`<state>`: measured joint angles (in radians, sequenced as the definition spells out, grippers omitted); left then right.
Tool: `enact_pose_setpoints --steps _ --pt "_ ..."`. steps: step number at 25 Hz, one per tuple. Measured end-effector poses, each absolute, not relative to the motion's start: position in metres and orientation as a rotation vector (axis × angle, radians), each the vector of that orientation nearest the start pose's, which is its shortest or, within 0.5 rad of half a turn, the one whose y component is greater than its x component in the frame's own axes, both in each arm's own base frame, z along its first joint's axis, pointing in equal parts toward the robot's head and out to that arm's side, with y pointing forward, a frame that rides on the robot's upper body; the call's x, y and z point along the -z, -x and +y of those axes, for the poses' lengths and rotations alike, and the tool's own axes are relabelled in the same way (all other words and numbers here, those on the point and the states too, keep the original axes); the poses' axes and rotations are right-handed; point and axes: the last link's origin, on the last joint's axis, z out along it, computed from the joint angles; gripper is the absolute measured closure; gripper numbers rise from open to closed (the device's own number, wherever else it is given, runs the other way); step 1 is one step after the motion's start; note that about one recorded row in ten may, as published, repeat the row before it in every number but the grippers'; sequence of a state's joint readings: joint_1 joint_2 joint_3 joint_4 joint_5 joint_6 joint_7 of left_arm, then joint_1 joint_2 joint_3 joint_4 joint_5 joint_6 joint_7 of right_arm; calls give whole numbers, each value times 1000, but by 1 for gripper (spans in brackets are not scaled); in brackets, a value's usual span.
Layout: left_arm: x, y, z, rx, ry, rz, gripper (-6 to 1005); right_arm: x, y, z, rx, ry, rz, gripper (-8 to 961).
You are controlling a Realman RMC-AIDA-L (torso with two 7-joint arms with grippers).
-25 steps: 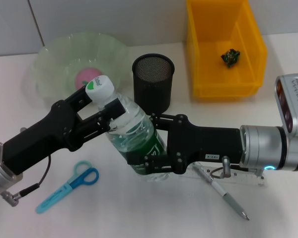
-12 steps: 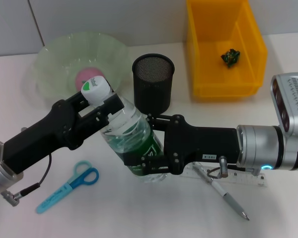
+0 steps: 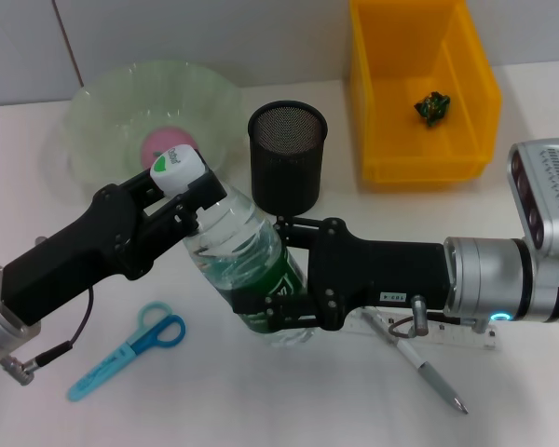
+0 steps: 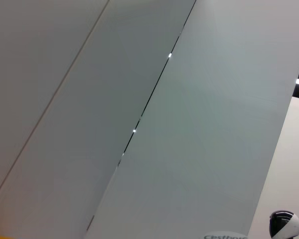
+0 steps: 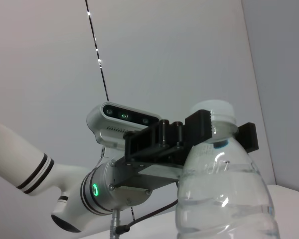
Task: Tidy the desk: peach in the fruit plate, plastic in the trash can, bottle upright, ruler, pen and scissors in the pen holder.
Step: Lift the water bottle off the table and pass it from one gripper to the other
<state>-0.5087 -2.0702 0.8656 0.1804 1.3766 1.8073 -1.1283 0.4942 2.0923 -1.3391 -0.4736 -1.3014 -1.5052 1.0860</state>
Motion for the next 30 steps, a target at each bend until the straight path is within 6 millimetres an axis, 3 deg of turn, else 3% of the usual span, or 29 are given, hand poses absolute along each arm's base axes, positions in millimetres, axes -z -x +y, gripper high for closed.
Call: enact_pose_setpoints --steps 30 --pt "19 234 281 1579 2426 -670 551 62 -215 287 -1138 2805 388 131"
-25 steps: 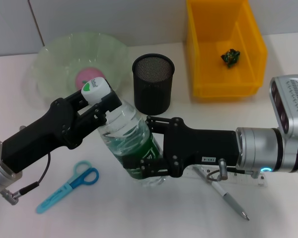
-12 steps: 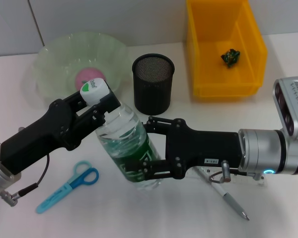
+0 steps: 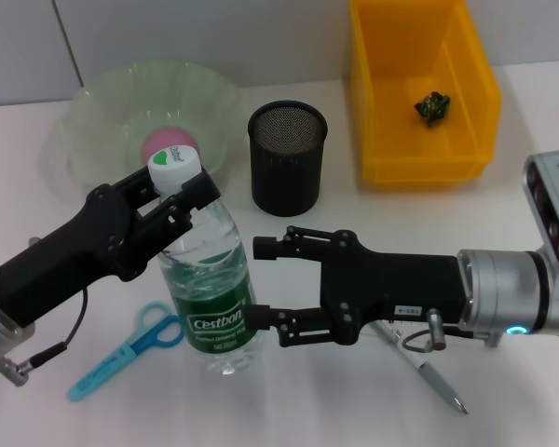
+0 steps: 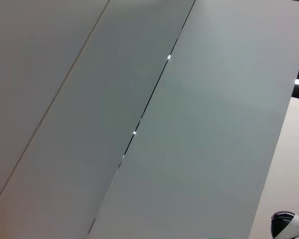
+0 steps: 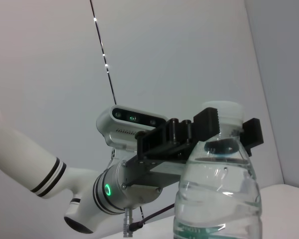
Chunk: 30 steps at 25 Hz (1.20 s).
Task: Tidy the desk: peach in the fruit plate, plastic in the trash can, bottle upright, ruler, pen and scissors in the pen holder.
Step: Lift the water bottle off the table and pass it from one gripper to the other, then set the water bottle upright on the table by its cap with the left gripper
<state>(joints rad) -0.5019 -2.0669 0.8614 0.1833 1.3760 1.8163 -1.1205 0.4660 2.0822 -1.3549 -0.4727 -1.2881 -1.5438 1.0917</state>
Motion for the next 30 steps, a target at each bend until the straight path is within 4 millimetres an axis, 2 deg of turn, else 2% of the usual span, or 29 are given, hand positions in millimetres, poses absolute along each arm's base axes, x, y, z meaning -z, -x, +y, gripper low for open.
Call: enact_pose_setpoints --steps 7,17,20,21,30 --pt "14 236 284 1539 2415 -583 551 50 -231 280 -1144 2736 422 133" --pt "4 243 296 1453 2330 -484 550 26 -274 259 -1079 2626 538 135" --pt "3 248 304 1374 2272 -428 550 24 -279 257 -1072 2604 554 135" --pt "7 253 311 1274 2230 -363 550 23 -280 257 -1070 2599 558 135" --pt "18 256 315 1120 2174 -178 550 24 -285 255 -1047 2595 575 137"
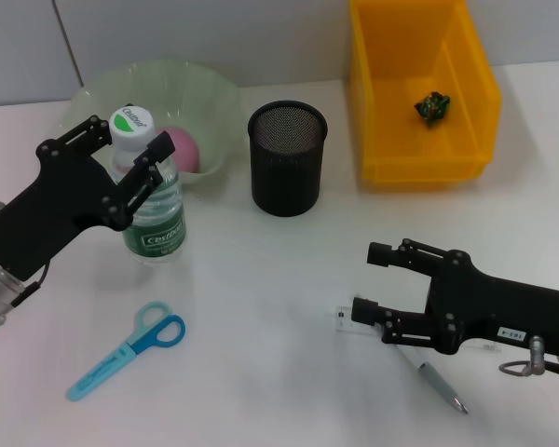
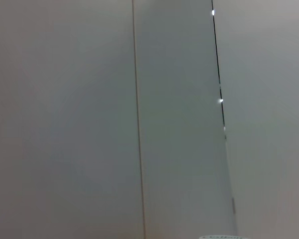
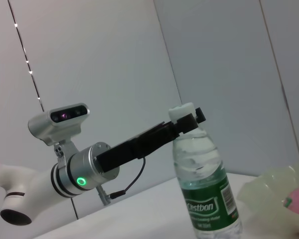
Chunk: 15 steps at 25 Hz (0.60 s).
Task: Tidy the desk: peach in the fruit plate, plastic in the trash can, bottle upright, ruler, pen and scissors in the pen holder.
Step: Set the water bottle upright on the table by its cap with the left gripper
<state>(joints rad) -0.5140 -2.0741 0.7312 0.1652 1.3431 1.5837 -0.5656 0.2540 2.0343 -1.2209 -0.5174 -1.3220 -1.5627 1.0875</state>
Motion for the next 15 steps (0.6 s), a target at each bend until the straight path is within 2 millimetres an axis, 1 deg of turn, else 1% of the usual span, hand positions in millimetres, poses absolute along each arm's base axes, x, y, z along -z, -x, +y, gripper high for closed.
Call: enact_pose_setpoints --steps 4,8,15 --pt "21 257 318 1085 2169 -159 550 25 -285 254 -1042 2600 577 138" --pt "26 258 326 1013 2171 -164 550 26 -285 254 -1044 2599 578 139" --pt "33 261 327 953 2157 -131 550 28 -284 253 -1044 2605 579 140"
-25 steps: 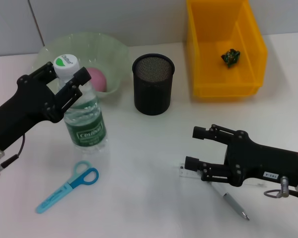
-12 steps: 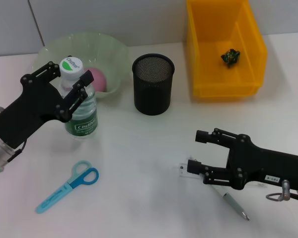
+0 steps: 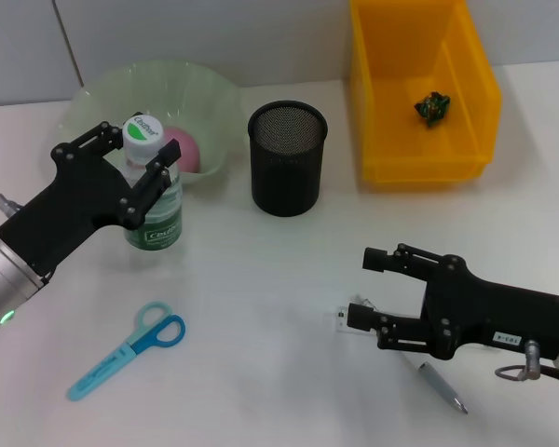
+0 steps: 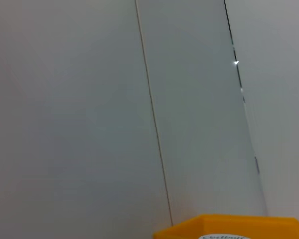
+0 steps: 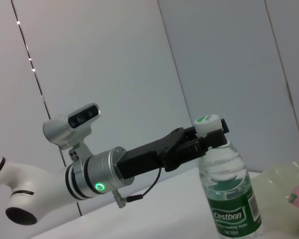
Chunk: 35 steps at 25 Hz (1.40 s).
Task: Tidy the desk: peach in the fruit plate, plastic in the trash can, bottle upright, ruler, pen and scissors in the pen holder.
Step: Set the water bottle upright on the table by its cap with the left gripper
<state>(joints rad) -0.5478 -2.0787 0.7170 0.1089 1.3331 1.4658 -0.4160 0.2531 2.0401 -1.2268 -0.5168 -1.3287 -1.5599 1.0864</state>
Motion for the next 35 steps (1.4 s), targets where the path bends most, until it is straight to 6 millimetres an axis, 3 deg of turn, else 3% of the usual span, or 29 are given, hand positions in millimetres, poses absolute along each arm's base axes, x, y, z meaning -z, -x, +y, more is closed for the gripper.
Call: enact_pose_setpoints --steps 13,35 --pt "37 265 335 880 2153 -175 553 28 -283 254 -1048 2603 577 142" --pt "38 273 338 870 2096 -283 449 35 -280 255 -1020 2638 571 146"
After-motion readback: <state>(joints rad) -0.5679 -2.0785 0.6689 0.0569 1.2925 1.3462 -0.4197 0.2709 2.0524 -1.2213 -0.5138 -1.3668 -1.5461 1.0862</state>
